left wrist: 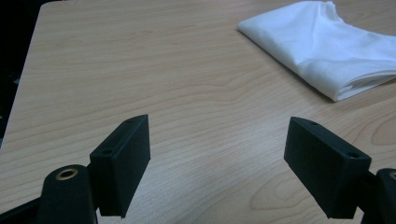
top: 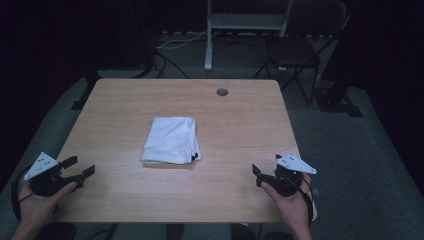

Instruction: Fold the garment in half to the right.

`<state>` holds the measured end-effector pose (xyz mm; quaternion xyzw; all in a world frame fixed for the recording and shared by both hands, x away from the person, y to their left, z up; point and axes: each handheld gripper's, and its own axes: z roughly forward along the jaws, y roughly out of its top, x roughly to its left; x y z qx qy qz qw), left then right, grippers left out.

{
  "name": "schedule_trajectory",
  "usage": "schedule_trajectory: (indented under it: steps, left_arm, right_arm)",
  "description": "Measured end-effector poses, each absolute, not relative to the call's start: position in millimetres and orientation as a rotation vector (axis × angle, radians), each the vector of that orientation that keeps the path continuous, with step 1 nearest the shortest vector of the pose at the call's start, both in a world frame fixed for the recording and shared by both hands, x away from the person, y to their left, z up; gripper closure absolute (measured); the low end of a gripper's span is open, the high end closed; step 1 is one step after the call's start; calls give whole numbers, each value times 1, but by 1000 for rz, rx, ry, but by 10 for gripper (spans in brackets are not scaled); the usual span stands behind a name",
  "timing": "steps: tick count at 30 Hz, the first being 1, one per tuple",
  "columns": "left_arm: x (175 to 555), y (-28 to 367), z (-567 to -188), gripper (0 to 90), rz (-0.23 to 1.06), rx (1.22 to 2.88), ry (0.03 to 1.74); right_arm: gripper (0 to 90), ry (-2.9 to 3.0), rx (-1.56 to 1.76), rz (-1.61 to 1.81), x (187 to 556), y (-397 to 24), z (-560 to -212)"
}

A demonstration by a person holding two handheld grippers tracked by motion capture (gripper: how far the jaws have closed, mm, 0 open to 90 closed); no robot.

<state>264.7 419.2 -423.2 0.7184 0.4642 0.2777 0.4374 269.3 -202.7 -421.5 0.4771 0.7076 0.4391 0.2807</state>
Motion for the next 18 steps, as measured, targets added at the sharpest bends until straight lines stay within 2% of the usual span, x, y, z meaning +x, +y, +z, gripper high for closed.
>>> schedule_trajectory:
  steps: [18]
  left_arm:
    - [270,420,-426,223,701,1780,1166]
  right_arm:
    - [134,1863,1316,1148,272,-213,-426]
